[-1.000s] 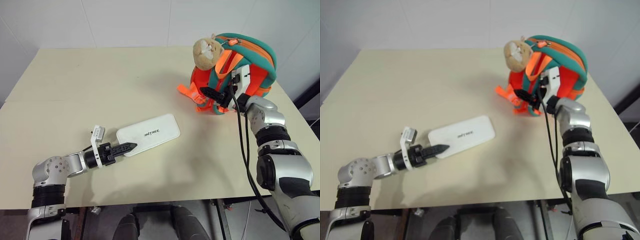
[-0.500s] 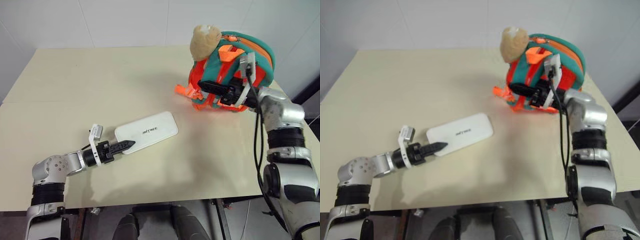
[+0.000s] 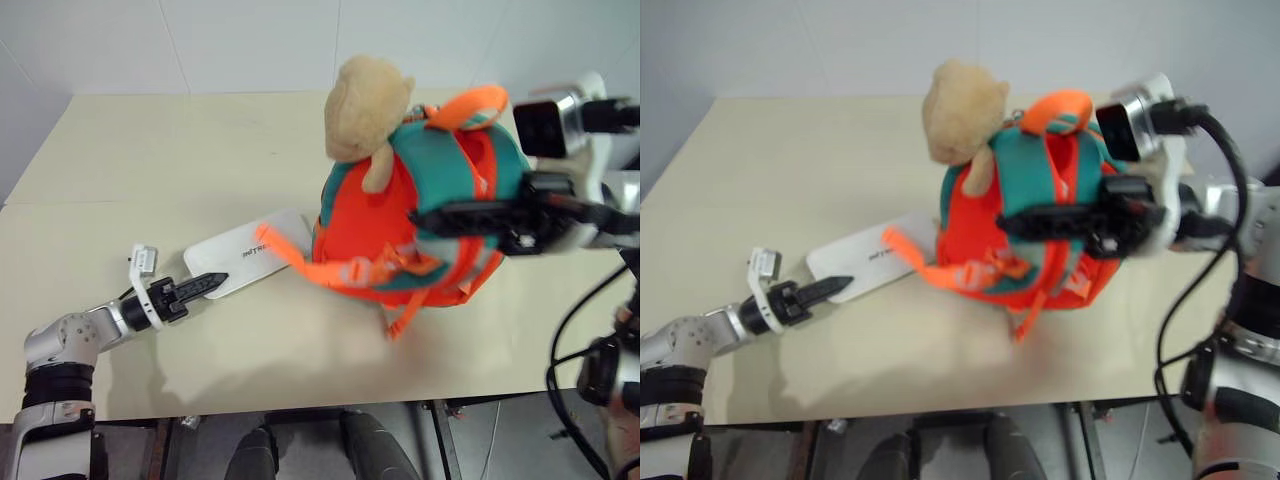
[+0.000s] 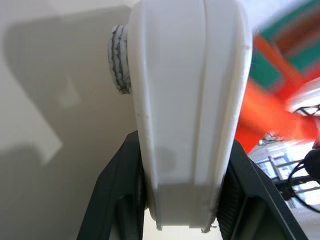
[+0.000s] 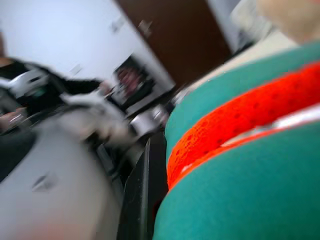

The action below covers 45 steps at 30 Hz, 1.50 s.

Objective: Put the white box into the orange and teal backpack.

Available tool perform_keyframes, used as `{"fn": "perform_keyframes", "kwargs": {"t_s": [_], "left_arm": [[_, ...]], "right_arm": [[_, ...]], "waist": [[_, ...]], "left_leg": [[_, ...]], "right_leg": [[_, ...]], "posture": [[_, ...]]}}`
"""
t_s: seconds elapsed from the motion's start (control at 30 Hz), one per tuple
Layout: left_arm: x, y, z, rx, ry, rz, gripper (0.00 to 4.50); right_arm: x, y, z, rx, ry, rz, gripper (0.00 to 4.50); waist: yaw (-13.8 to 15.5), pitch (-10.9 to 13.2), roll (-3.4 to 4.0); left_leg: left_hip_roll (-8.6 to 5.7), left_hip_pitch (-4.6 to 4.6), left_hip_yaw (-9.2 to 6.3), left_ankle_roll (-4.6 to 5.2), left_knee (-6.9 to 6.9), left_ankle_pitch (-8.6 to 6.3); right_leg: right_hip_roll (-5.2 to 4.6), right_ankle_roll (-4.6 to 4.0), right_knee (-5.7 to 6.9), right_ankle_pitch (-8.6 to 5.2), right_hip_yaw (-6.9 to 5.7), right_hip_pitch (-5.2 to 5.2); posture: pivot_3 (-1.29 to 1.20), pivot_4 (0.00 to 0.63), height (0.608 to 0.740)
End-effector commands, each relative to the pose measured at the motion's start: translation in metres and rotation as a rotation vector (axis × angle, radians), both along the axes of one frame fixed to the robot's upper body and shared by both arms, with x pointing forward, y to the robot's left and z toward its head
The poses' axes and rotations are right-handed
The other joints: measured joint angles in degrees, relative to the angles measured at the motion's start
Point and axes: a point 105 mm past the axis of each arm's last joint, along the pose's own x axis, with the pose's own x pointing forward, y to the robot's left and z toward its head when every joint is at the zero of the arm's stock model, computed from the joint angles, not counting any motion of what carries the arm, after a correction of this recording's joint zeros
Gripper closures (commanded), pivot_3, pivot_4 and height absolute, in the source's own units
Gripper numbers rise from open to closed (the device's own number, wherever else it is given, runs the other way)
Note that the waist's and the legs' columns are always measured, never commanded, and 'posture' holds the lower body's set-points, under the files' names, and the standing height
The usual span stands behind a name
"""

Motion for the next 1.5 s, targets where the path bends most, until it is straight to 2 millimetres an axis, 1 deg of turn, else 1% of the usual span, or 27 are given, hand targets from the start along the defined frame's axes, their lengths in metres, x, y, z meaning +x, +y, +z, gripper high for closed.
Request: {"fn": "perform_keyframes", "kwargs": {"t_s": [0.03,0.13,0.27,0.37,0.47,0.53,0.6,0.73,0.87,0.97,1.03,1.13,1.33,1.43,1.5], "left_arm": [[-0.013,0.008,-0.007,0.061,-0.016,0.004,3.12],[-0.020,0.006,-0.006,0.066,-0.039,-0.003,3.12],[-0.031,0.003,0.004,0.059,-0.104,-0.006,3.12],[-0.038,0.000,0.026,0.034,-0.203,-0.006,3.12],[-0.045,-0.002,0.057,0.016,-0.337,0.003,3.12],[-0.046,-0.002,0.077,-0.007,-0.425,0.042,3.12],[-0.051,-0.003,0.088,-0.018,-0.472,0.054,3.12],[-0.065,-0.014,0.100,-0.014,-0.499,-0.020,3.12],[-0.066,-0.029,0.115,-0.035,-0.543,-0.089,3.12],[-0.068,-0.045,0.124,-0.055,-0.566,-0.176,3.12],[-0.069,-0.051,0.127,-0.056,-0.574,-0.213,3.12],[-0.073,-0.061,0.140,-0.058,-0.613,-0.285,3.12],[-0.079,-0.067,0.155,-0.057,-0.645,-0.342,3.12],[-0.079,-0.068,0.154,-0.038,-0.636,-0.352,3.12],[-0.078,-0.069,0.149,-0.013,-0.627,-0.354,3.12]], "right_arm": [[-0.007,-0.013,-0.017,-0.052,0.065,-0.021,4.48],[0.002,-0.021,-0.029,-0.087,0.081,-0.080,4.48],[0.008,-0.025,-0.035,-0.102,0.065,-0.076,4.48],[0.009,-0.022,-0.038,-0.102,0.051,-0.048,4.48],[0.013,-0.022,-0.045,-0.111,0.049,-0.040,4.48],[0.017,-0.027,-0.054,-0.145,0.056,-0.052,4.48],[0.018,-0.034,-0.064,-0.184,0.064,-0.055,4.48],[0.019,-0.040,-0.075,-0.219,0.067,-0.043,4.48],[0.022,-0.041,-0.079,-0.227,0.060,-0.036,4.48],[0.022,-0.041,-0.081,-0.233,0.057,-0.031,4.48],[0.022,-0.041,-0.081,-0.235,0.055,-0.030,4.48],[0.024,-0.040,-0.083,-0.231,0.053,-0.042,4.48],[0.027,-0.037,-0.089,-0.224,0.052,-0.050,4.48],[0.030,-0.035,-0.089,-0.216,0.050,-0.054,4.48],[0.031,-0.032,-0.090,-0.208,0.046,-0.053,4.48]], "waist": [[0.2,0.0,-0.01],[0.3,0.0,-0.01],[0.5,0.0,-0.01],[0.9,0.0,-0.05],[1.5,0.1,-0.11],[1.7,0.1,-0.12],[1.8,0.1,-0.12],[1.7,0.1,-0.12],[1.5,0.1,-0.13],[1.5,0.1,-0.13],[1.5,0.1,-0.13],[1.5,0.1,-0.14],[1.4,0.1,-0.14],[1.4,0.1,-0.14],[1.4,0.1,-0.14]], "left_leg": [[0.01,-0.01,0.00,0.02,0.00,-0.05],[0.00,-0.02,0.14,0.05,0.02,-0.10],[0.00,0.00,0.14,0.05,0.05,-0.10],[0.00,-0.01,0.14,0.05,0.06,-0.10],[0.00,-0.05,0.14,0.04,0.06,-0.10],[0.01,-0.05,0.12,0.03,0.06,-0.11],[0.00,-0.05,0.12,0.03,0.06,-0.11],[-0.02,-0.05,0.16,0.03,0.07,-0.15],[0.00,-0.02,0.14,0.03,0.09,-0.15],[-0.01,-0.03,0.14,0.03,0.20,-0.14],[-0.02,-0.03,0.14,0.03,0.25,-0.14],[-0.01,-0.03,0.15,0.03,0.24,-0.15],[-0.02,-0.02,0.14,0.03,0.25,-0.15],[-0.01,-0.02,0.13,0.03,0.26,-0.15],[-0.01,-0.03,0.13,0.03,0.28,-0.15]], "right_leg": [[0.00,-0.01,-0.02,-0.05,-0.01,0.00],[-0.05,0.05,-0.02,-0.09,0.07,-0.04],[-0.04,0.05,-0.01,-0.09,0.06,-0.03],[-0.03,0.06,-0.02,-0.09,0.06,-0.04],[-0.04,0.06,-0.07,-0.09,0.05,-0.06],[-0.03,0.06,-0.09,-0.09,0.03,-0.06],[-0.06,0.07,-0.17,-0.08,0.01,-0.02],[-0.08,0.10,-0.24,-0.08,0.03,0.01],[0.01,0.09,-0.17,-0.08,0.03,0.01],[0.01,0.12,-0.12,-0.07,0.03,0.03],[0.01,0.14,-0.16,-0.06,0.04,0.09],[0.01,0.14,-0.16,-0.06,0.04,0.07],[0.02,0.14,-0.14,-0.05,0.05,0.08],[0.03,0.14,-0.11,-0.05,0.04,0.07],[0.03,0.14,-0.10,-0.05,0.04,0.08]], "posture": [[0.00,0.150,0.740],[0.00,0.150,0.740],[0.00,0.150,0.740],[0.00,0.150,0.740],[0.00,0.150,0.740],[0.00,0.150,0.740],[0.00,0.150,0.740],[0.00,0.150,0.740],[0.00,0.150,0.740],[0.00,0.150,0.740],[0.00,0.150,0.740],[0.00,0.150,0.740],[0.00,0.150,0.740],[0.00,0.150,0.740],[0.00,0.150,0.740]]}}
